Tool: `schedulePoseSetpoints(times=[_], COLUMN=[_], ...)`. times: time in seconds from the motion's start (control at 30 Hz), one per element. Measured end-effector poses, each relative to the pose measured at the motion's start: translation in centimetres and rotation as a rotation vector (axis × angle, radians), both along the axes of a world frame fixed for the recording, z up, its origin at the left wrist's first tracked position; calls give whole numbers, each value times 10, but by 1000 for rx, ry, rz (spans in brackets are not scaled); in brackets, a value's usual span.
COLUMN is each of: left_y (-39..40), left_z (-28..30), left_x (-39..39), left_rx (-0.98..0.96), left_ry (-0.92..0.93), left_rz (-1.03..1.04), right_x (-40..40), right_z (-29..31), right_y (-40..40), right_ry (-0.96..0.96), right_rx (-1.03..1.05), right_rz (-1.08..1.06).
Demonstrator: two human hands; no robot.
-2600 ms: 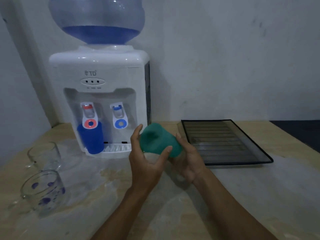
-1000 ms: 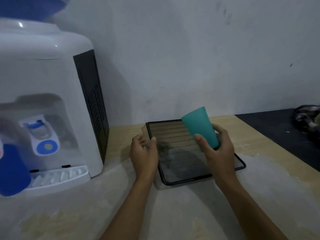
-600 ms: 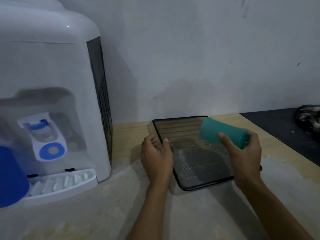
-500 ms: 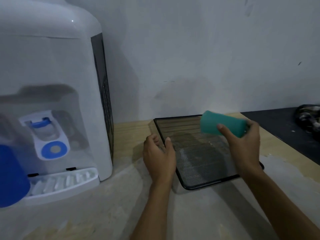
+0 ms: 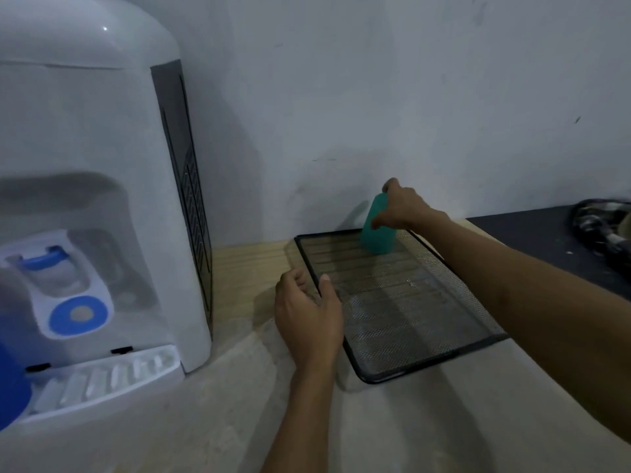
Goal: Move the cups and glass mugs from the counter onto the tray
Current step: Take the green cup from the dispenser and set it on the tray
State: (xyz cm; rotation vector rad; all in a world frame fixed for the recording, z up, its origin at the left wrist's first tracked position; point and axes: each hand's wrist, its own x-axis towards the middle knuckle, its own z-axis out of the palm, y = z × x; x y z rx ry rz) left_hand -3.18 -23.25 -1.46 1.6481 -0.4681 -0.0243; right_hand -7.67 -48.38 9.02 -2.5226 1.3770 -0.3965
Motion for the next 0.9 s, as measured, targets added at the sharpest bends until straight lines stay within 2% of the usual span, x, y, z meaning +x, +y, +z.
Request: schedulePoseSetpoints(times=[0.33, 0.47, 0.7, 0.9], left_y=[-3, -2, 1, 12], left_z=[-3, -3, 1, 8], left_x=[0, 1, 2, -3], left_rx=[1, -12, -44, -70], left_ry=[-1, 6, 60, 172], left_rz=[1, 7, 11, -9], right_x=[-3, -9, -53, -103], right_z=[-10, -7, -17, -39], right_y=[-5, 14, 108, 202], right_ry=[-83, -211, -545, -578], right_rx=[59, 53, -122, -132], right_rz=[-58, -72, 3, 179])
